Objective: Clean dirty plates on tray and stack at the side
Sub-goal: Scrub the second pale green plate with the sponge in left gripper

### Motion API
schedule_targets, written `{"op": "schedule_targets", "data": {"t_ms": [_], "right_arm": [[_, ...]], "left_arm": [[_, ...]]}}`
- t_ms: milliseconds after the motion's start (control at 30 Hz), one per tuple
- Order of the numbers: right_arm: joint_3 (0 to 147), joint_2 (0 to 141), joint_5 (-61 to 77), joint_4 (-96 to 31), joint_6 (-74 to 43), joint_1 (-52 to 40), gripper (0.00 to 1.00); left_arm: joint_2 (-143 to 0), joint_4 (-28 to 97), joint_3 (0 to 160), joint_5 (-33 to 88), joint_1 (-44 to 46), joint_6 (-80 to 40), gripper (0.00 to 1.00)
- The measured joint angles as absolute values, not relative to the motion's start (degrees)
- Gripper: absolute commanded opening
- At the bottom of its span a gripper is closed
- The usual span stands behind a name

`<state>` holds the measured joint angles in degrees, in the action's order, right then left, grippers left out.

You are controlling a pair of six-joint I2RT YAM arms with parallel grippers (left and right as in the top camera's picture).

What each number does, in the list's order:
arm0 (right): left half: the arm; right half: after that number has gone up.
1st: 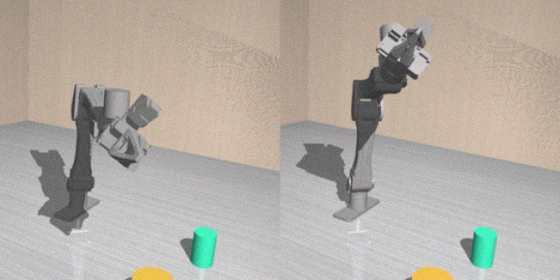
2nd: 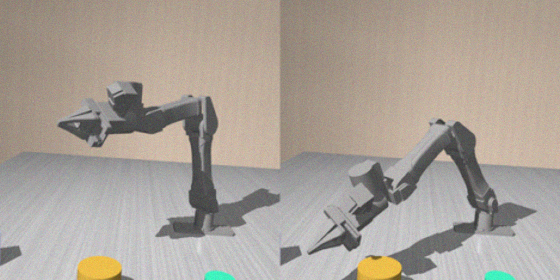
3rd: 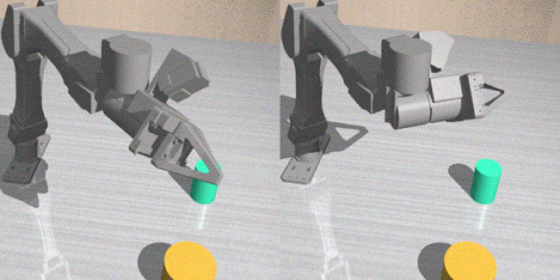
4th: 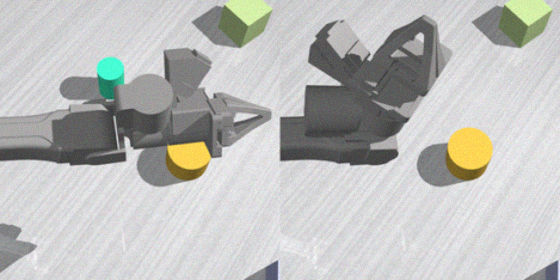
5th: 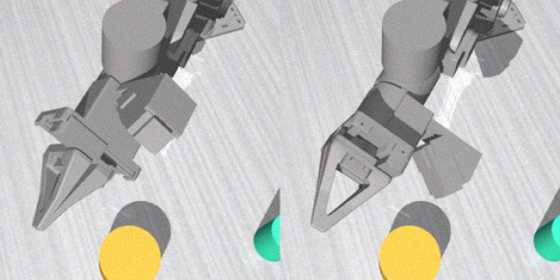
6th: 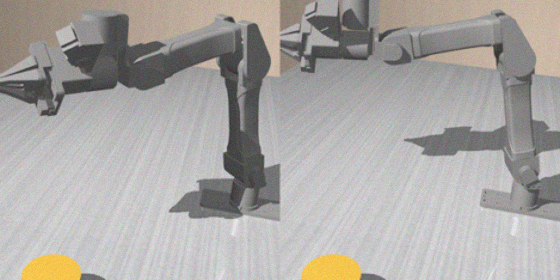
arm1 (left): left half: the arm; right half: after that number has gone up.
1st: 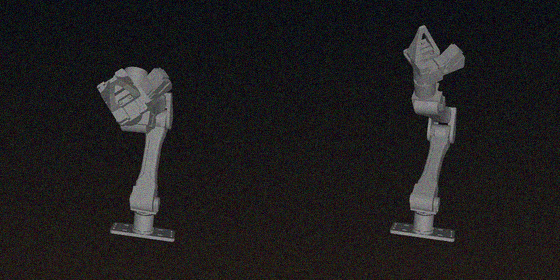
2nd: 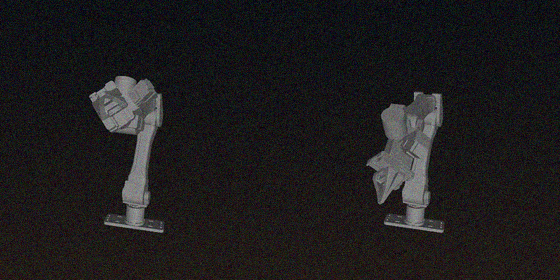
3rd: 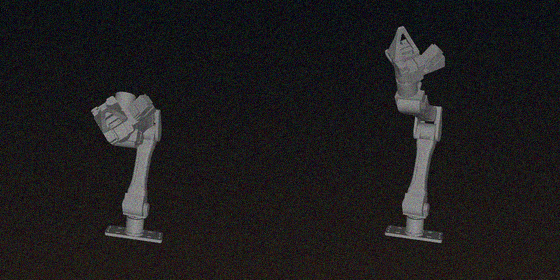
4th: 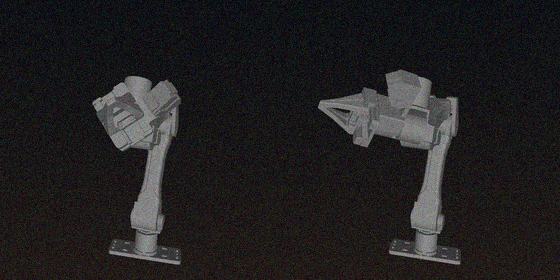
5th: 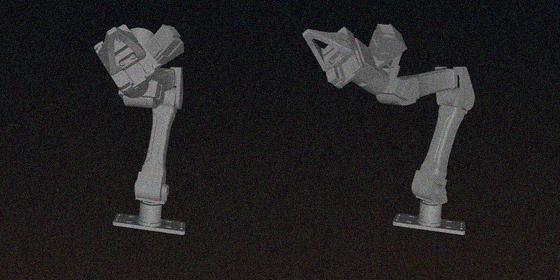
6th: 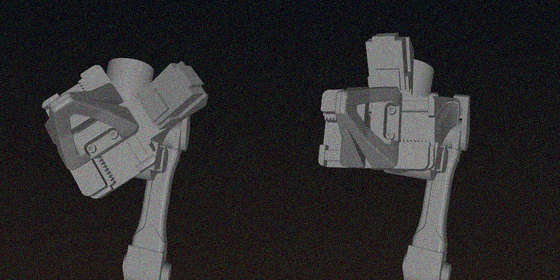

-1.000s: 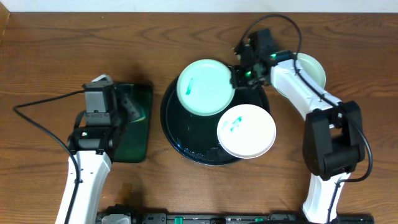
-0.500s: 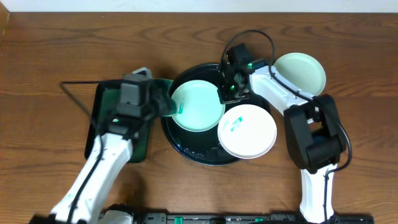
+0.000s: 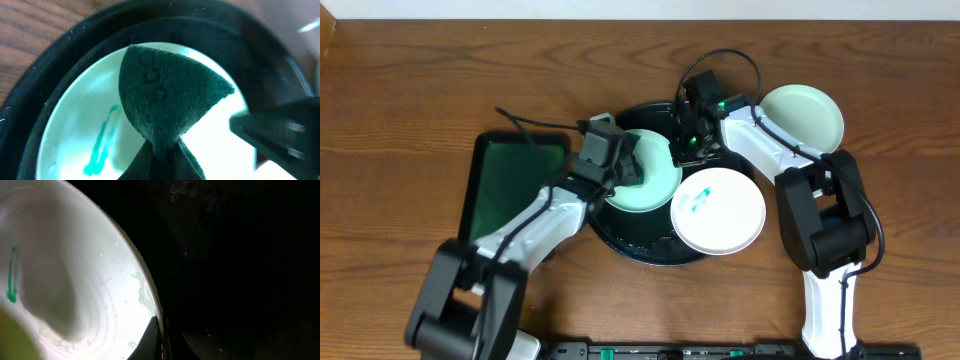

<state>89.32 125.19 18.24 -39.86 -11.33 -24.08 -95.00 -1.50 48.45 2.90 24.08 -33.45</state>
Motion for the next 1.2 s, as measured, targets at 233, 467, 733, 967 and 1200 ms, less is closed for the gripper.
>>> {"op": "schedule_targets", "data": {"t_ms": [233,467,733,967,1200], "right_arm": [[89.3,125.2,18.3,-39.8,-11.3,-24.1,0.01],[89.3,125.2,18.3,-39.8,-11.3,-24.1,0.01],[89.3,125.2,18.3,-39.8,-11.3,-24.1,0.01],[89.3,125.2,18.3,-39.8,-11.3,-24.1,0.01],[89.3,125.2,18.3,-39.8,-11.3,-24.1,0.01]], "left_arm": [[-99.2,0.3,48.8,-7.1,25.5,-34.6,0.07],[-99.1,4.5,49.3,-17.4,26.8,-32.9,0.08],[-97.2,1.5,49.3,-15.9,26.1,-31.5,0.07],[-97.4,-5.5,49.3,-1.3,26.3,-37.6,0.08],[-104.2,-11.0,49.5,2.0,27.0,-40.2,0.07]]}}
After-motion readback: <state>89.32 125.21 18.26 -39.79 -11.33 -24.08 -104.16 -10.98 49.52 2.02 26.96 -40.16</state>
